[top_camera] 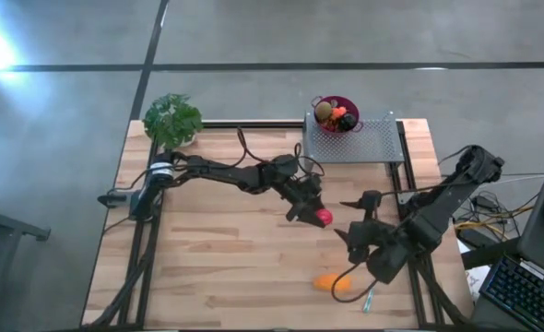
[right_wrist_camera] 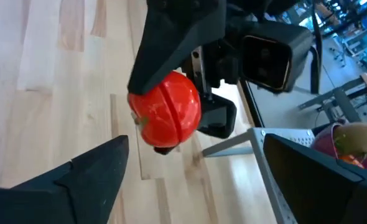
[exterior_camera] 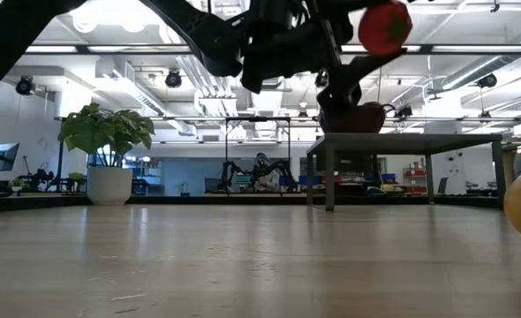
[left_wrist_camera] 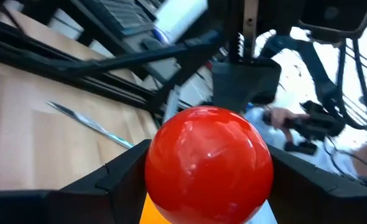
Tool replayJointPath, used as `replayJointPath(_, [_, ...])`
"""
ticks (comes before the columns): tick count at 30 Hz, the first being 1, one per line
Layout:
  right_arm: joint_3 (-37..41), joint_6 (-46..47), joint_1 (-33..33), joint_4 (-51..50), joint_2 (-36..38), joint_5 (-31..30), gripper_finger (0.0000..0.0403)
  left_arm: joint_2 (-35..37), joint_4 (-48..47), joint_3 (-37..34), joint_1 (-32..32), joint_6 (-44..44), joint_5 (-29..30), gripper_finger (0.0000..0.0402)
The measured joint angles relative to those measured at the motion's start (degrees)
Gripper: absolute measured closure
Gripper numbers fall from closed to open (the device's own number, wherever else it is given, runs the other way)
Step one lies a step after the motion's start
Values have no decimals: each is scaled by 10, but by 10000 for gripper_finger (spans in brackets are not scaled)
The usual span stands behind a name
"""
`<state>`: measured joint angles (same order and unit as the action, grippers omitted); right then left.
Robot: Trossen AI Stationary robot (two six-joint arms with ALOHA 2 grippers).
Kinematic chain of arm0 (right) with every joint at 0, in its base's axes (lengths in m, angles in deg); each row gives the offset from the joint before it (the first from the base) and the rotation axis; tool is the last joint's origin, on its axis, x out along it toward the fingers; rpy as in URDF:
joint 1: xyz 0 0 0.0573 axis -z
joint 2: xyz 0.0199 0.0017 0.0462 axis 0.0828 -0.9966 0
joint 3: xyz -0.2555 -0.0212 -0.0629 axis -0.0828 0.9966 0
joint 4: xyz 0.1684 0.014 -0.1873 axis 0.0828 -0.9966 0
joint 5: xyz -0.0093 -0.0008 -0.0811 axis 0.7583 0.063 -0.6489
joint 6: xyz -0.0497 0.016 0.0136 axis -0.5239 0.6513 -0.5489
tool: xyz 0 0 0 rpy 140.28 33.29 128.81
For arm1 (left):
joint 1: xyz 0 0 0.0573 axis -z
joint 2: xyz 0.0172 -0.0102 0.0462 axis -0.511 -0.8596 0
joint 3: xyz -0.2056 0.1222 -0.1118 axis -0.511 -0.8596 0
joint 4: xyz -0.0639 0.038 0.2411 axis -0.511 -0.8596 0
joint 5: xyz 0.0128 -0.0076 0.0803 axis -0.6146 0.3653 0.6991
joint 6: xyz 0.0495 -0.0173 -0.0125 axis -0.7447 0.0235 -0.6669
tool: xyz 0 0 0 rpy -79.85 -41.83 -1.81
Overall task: Pick & Place Fruit
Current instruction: Put the tomato into the violet strainer bowl on the shelf
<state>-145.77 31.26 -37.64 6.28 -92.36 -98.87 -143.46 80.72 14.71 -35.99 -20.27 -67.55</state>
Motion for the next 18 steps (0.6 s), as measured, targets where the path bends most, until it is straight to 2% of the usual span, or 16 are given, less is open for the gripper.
replayJointPath(9, [-42, -43, 2, 27, -53, 14, 45, 5, -6, 7, 0, -37, -57, 131])
replayJointPath(18, [-45, -131, 29, 109, -70, 37, 63, 5, -20, 27, 2, -74, -67, 131])
